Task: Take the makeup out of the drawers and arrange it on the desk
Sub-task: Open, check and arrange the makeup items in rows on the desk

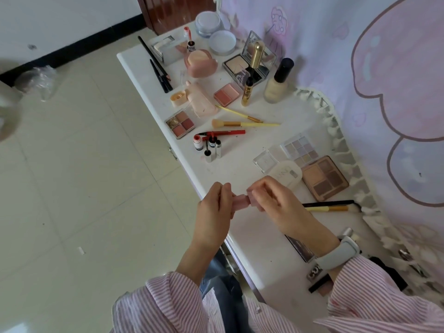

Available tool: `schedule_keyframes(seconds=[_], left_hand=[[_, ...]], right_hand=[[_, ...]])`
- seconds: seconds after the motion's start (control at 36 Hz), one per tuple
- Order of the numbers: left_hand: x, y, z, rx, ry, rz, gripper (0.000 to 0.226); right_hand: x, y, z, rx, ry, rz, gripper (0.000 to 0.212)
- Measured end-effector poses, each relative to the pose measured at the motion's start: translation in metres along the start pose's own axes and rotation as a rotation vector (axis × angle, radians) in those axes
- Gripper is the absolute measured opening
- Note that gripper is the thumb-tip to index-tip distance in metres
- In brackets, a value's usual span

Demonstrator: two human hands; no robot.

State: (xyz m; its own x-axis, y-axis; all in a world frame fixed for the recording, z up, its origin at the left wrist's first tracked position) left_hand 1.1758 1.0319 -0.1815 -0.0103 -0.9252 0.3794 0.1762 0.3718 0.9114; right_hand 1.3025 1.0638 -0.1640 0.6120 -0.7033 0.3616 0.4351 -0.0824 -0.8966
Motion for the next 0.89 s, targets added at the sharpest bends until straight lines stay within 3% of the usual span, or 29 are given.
schedule_keyframes(seconds=[0.11, 0.19, 0.28, 0.33, 0.44, 0.53, 0.67, 0.81, 0.89], left_hand=[[-0.004, -0.010, -0.003, 0.168, -0.040, 0.107, 0.031], [-0.005, -0.008, 0.000, 0.085, -0.028, 0.077, 0.033], [-0.006, -0.004, -0.003, 0.038, -0.044, 0.057, 0.033], [-0.007, -0.004, -0.005, 0.032, -0.054, 0.053, 0.033], [-0.010, -0.009, -0.001, 0.048, -0.028, 0.049, 0.032], [-0.012, -0.010, -0.001, 0.026, -0.033, 0.048, 0.033], [-0.013, -0.007, -0.006, 0.034, -0.045, 0.049, 0.033], [-0.016, -0.012, -0.006, 0.136, -0.059, 0.119, 0.031], [-0.018, -0.008, -0.005, 0.025, -0.081, 0.097, 0.031]], right_hand=[[0.004, -0.002, -0.006, -0.061, -0.120, 0.074, 0.012], [0.001, 0.004, -0.006, -0.180, -0.128, -0.024, 0.012], [-0.003, 0.011, 0.001, -0.038, -0.038, -0.139, 0.024], [-0.003, 0.008, 0.009, 0.044, 0.039, -0.112, 0.028], [-0.001, 0.005, -0.001, -0.043, -0.131, -0.018, 0.006], [-0.002, 0.011, 0.000, -0.171, -0.120, -0.054, 0.009], [-0.007, 0.011, 0.009, -0.079, -0.023, -0.100, 0.021], [-0.005, 0.008, 0.013, -0.110, -0.056, -0.039, 0.006], [-0.006, 0.011, 0.013, -0.148, -0.083, -0.068, 0.012]])
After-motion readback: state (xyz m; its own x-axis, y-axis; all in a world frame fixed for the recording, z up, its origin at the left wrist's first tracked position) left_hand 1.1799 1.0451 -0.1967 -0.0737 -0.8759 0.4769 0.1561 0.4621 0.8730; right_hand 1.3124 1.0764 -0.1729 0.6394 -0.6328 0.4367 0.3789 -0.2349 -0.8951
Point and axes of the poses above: each hand's wrist, its own x-axis away from the middle knuckle, its own z-axis out of the back of the hand, y = z × x, the point moved 9 cm from there along -x, towards the middle knuckle, and after that the axes turned 15 degrees about -y, right-handed, at the moved point
